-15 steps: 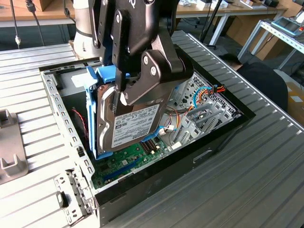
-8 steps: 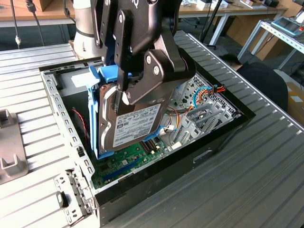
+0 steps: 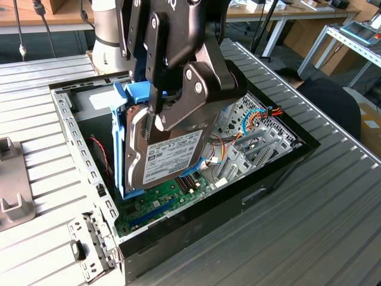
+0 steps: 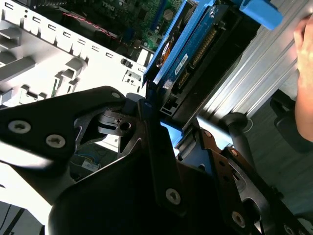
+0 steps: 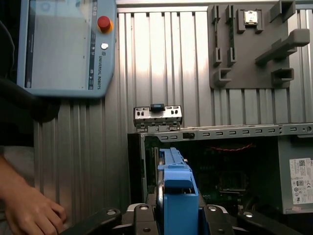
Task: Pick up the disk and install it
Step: 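Pick up the disk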
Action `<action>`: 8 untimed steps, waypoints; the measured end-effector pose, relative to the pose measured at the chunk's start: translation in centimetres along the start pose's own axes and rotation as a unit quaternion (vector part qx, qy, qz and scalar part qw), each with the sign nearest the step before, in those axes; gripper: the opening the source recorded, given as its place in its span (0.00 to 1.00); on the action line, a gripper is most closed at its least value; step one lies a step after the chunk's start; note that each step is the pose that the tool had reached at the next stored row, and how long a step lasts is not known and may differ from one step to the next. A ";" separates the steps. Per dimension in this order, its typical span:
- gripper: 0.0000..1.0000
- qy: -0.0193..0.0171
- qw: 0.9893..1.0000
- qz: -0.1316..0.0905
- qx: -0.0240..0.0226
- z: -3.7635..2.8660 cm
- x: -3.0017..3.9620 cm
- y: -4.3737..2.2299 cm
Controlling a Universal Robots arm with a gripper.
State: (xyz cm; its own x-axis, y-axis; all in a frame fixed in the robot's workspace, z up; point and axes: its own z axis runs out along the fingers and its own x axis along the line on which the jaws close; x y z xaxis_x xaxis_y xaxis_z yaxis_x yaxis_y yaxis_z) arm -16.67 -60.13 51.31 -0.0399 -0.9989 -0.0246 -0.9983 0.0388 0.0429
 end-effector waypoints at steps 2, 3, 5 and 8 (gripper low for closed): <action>0.37 0.000 1.000 0.000 0.000 -0.01 0.00 -0.06; 0.37 0.000 1.000 0.000 0.000 0.00 0.00 -0.11; 0.37 0.000 1.000 0.000 0.000 -0.01 -0.01 -0.16; 0.37 0.000 1.000 0.000 0.000 -0.01 -0.01 -0.26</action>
State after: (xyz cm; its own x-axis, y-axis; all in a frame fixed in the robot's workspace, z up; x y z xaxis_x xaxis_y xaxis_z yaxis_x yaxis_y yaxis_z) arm -16.40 -60.14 51.31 -0.0399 -0.9989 -0.0245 -0.9983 0.0388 0.0427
